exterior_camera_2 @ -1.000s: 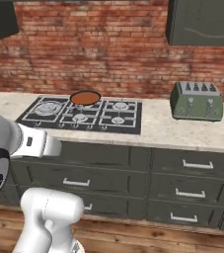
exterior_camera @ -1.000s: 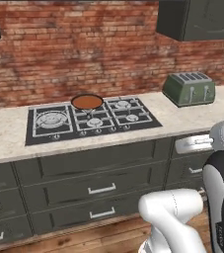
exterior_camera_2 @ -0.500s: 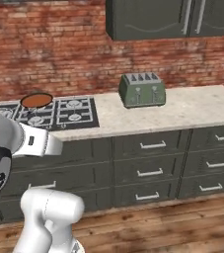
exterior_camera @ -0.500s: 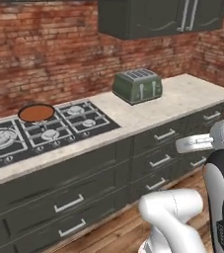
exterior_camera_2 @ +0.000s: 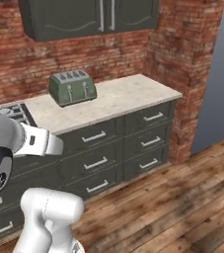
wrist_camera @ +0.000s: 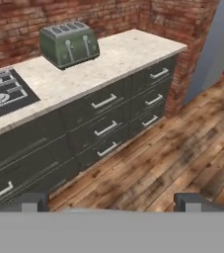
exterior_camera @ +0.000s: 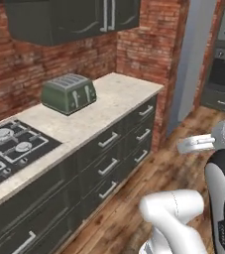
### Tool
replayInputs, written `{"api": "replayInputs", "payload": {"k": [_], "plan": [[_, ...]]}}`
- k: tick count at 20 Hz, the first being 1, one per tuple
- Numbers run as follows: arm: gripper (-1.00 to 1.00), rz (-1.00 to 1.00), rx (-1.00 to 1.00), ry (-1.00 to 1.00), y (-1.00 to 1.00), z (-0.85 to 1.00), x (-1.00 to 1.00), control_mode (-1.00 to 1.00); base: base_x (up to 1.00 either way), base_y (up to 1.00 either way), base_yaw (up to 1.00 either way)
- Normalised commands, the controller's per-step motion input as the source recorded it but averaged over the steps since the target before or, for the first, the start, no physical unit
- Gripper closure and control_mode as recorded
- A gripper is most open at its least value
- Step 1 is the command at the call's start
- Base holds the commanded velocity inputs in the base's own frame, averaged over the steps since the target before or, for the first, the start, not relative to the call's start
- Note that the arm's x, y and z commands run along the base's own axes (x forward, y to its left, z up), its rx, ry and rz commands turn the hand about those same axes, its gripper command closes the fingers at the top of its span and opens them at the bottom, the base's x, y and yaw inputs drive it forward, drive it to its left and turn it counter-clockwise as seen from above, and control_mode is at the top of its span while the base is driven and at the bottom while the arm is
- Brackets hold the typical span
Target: Retrieve the fish from the fridge and place it on the saucepan with marinade on the stove.
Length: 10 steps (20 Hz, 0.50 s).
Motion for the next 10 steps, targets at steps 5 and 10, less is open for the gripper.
{"api": "replayInputs", "payload": {"k": [5, 10], "plan": [[-1.0, 0.0, 0.0, 0.0, 0.0, 0.0, 0.0, 1.0, 0.0, -0.46, -0.69], [-1.0, 0.0, 0.0, 0.0, 0.0, 0.0, 0.0, 1.0, 0.0, -0.38, -0.68]]}}
